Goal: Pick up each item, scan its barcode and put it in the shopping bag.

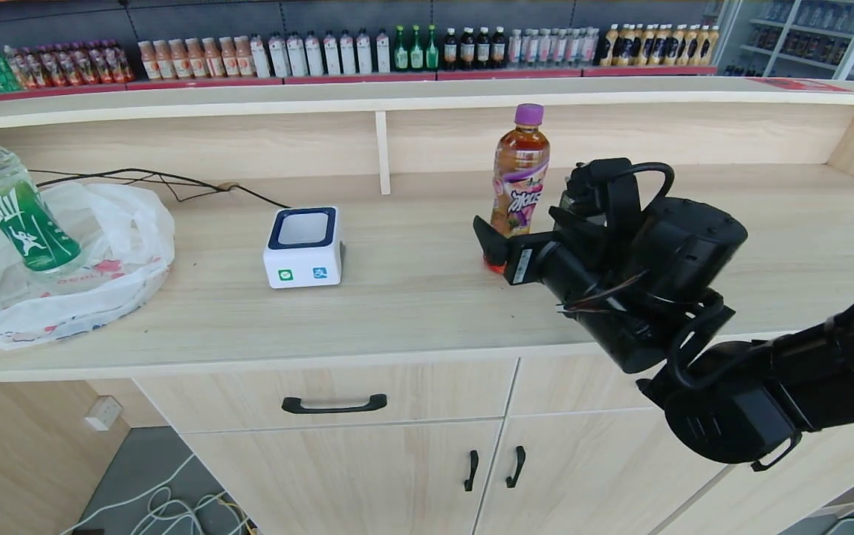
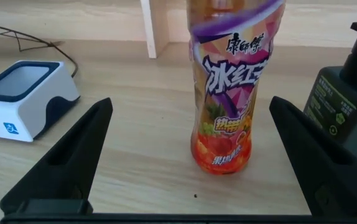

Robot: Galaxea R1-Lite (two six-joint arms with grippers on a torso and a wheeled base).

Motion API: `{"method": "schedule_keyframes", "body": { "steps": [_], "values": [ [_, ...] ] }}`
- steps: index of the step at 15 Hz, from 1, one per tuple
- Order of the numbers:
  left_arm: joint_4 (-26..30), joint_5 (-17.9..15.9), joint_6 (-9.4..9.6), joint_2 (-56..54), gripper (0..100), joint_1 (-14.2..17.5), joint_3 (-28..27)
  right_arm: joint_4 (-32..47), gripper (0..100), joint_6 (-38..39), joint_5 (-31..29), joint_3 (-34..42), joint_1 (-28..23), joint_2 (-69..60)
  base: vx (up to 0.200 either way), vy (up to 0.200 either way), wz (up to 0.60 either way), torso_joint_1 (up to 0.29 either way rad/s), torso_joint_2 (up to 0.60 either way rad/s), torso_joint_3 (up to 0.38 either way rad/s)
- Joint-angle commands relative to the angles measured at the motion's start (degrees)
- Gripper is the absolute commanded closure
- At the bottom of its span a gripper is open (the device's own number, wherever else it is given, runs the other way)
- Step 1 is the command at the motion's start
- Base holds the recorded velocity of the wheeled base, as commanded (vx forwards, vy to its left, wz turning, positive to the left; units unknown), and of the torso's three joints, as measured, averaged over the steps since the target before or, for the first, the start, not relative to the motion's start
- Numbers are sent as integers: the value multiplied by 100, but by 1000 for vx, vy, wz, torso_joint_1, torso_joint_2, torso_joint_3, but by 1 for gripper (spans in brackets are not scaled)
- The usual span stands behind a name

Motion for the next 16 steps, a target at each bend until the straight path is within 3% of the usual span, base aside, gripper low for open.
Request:
{"method": "schedule_keyframes", "body": {
  "steps": [1, 8, 16],
  "values": [
    [0, 0, -3, -1, 0, 1, 0, 9, 0, 20, -10, -137, -39, 153, 0, 0, 0, 0, 0, 0],
    [0, 0, -3, -1, 0, 1, 0, 27, 0, 161, 25, -260, -400, 372, 0, 0, 0, 0, 0, 0],
    [0, 0, -3, -1, 0, 1, 0, 897, 0, 169, 113, -1693, -496, 882, 0, 0, 0, 0, 0, 0]
  ]
}}
